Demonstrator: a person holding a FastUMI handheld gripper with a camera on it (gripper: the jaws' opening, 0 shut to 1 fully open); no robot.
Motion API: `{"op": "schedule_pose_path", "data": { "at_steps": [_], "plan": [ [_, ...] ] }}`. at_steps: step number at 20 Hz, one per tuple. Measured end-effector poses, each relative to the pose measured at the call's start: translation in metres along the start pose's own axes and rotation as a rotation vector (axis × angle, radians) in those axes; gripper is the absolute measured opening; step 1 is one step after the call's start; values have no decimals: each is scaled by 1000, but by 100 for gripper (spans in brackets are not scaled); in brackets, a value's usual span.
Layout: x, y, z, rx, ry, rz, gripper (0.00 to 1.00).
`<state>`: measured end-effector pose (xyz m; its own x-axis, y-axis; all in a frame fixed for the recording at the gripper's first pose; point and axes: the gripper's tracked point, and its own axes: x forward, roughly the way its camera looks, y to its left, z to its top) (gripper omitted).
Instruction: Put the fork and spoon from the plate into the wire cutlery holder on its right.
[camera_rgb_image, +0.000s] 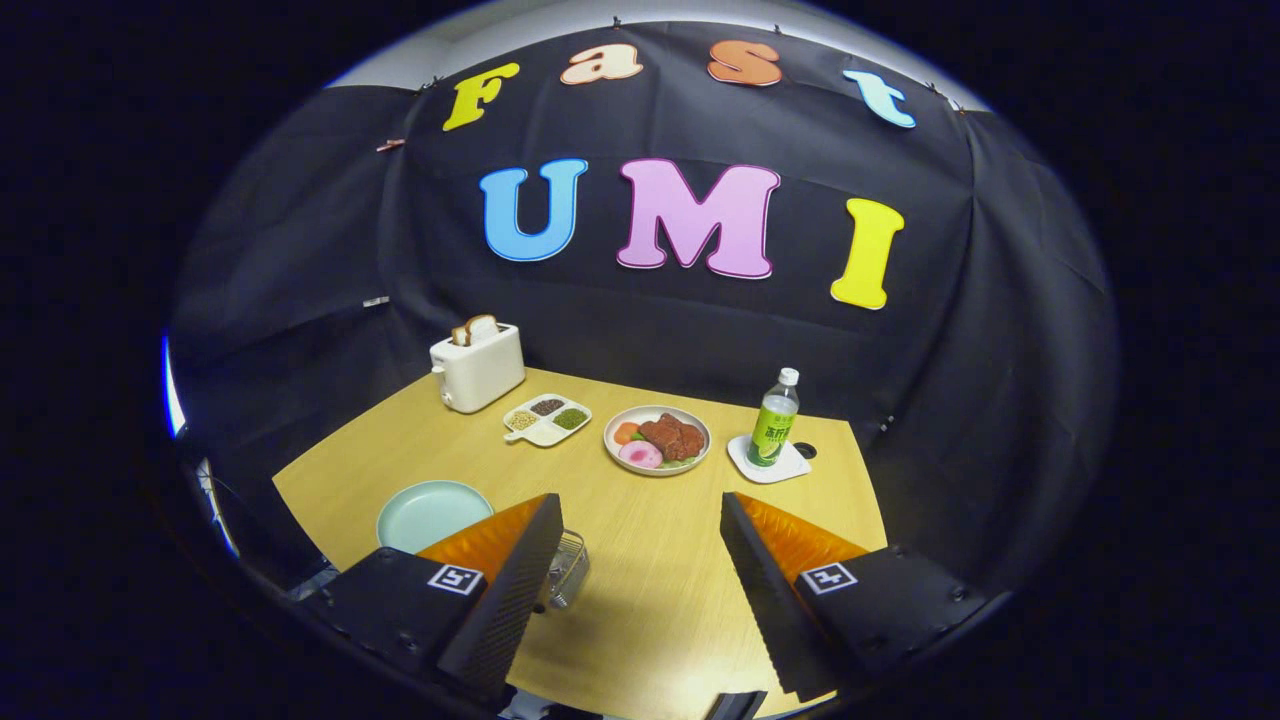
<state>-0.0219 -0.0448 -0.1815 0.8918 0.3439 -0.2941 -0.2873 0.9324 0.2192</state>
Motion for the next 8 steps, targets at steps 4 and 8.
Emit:
{"op": "schedule_pose_path", "data": {
  "at_steps": [4,8],
  "plan": [
    [2,12,-3,-6,-3,58,99],
    [9,15,-7,-27,4,84,99]
  ]
}}
